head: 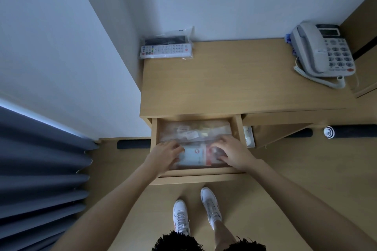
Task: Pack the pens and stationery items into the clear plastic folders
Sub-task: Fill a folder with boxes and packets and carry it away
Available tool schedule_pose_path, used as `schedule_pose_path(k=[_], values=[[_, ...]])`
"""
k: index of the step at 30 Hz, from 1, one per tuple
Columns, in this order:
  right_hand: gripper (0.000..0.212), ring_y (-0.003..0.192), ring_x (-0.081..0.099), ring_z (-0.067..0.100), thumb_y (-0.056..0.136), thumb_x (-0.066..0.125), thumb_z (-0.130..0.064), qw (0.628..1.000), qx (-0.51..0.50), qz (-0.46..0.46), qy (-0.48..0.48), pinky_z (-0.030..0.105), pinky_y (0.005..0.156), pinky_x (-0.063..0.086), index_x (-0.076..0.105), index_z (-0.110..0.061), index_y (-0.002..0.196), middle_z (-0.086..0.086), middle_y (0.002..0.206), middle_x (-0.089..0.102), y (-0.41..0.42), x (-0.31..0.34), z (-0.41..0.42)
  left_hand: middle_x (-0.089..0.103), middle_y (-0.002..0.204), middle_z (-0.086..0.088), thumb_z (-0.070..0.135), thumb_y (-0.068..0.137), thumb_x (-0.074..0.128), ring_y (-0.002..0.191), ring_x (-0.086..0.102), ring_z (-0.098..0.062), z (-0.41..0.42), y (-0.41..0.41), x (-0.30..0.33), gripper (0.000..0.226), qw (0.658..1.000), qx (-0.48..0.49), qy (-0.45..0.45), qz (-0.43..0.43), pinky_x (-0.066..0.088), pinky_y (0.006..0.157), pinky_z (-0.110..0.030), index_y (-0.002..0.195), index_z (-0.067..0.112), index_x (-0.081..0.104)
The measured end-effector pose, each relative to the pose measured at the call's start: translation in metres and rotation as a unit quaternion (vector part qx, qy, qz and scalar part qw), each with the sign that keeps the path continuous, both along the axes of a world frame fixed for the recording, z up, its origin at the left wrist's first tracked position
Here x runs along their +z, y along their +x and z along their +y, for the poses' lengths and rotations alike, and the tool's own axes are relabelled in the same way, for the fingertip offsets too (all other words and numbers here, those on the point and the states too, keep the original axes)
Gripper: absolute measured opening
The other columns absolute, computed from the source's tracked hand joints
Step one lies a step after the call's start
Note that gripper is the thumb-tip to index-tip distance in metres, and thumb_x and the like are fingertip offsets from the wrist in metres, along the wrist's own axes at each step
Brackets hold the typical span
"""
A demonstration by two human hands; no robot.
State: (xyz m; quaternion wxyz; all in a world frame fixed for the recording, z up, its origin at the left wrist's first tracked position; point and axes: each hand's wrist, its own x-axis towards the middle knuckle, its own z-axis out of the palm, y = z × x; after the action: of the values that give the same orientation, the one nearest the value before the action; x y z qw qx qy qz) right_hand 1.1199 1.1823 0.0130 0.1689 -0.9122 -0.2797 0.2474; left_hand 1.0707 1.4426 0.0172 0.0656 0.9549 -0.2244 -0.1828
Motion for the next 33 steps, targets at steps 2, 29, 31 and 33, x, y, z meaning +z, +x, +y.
schedule_pose_path(k=[2, 29, 31, 33], values=[[0.045, 0.125, 0.039, 0.019, 0.086, 0.065, -0.022, 0.999, 0.014, -0.038, -0.026, 0.031, 0.100, 0.033, 0.052, -0.026, 0.130, 0.003, 0.130, 0.045, 0.000, 0.001, 0.000, 0.063, 0.110, -0.009, 0.037, 0.054, 0.089, 0.095, 0.066, -0.027, 0.002, 0.000, -0.003, 0.077, 0.999, 0.026, 0.026, -0.016, 0.054, 0.076, -0.033, 0.118, 0.021, 0.051], [0.078, 0.147, 0.004, 0.023, 0.091, 0.054, -0.045, 0.987, 0.069, -0.079, -0.120, 0.037, 0.118, 0.009, 0.010, -0.028, 0.152, 0.005, 0.160, 0.003, 0.001, -0.002, 0.007, -0.019, 0.158, -0.009, 0.034, 0.095, 0.052, 0.146, -0.011, -0.028, -0.013, 0.014, 0.000, 0.088, 0.979, 0.036, 0.142, 0.142, 0.002, 0.118, -0.041, 0.150, 0.017, -0.015], [0.077, 0.146, 0.008, 0.026, 0.090, 0.057, -0.045, 0.987, 0.062, -0.081, -0.122, 0.039, 0.116, 0.016, 0.015, -0.029, 0.152, 0.009, 0.159, 0.008, 0.002, 0.002, 0.009, -0.010, 0.159, -0.010, 0.032, 0.095, 0.052, 0.147, 0.000, -0.029, -0.015, 0.015, 0.003, 0.083, 0.983, 0.037, 0.134, 0.118, 0.012, 0.117, -0.041, 0.152, 0.017, -0.007], [0.070, 0.143, 0.017, 0.026, 0.091, 0.056, -0.041, 0.987, 0.060, -0.089, -0.117, 0.038, 0.111, 0.027, 0.022, -0.027, 0.151, 0.009, 0.156, 0.019, 0.002, 0.002, 0.009, 0.004, 0.159, -0.010, 0.032, 0.098, 0.047, 0.144, 0.014, -0.029, -0.015, 0.014, 0.005, 0.070, 0.989, 0.039, 0.115, 0.088, 0.026, 0.112, -0.038, 0.152, 0.017, 0.005]])
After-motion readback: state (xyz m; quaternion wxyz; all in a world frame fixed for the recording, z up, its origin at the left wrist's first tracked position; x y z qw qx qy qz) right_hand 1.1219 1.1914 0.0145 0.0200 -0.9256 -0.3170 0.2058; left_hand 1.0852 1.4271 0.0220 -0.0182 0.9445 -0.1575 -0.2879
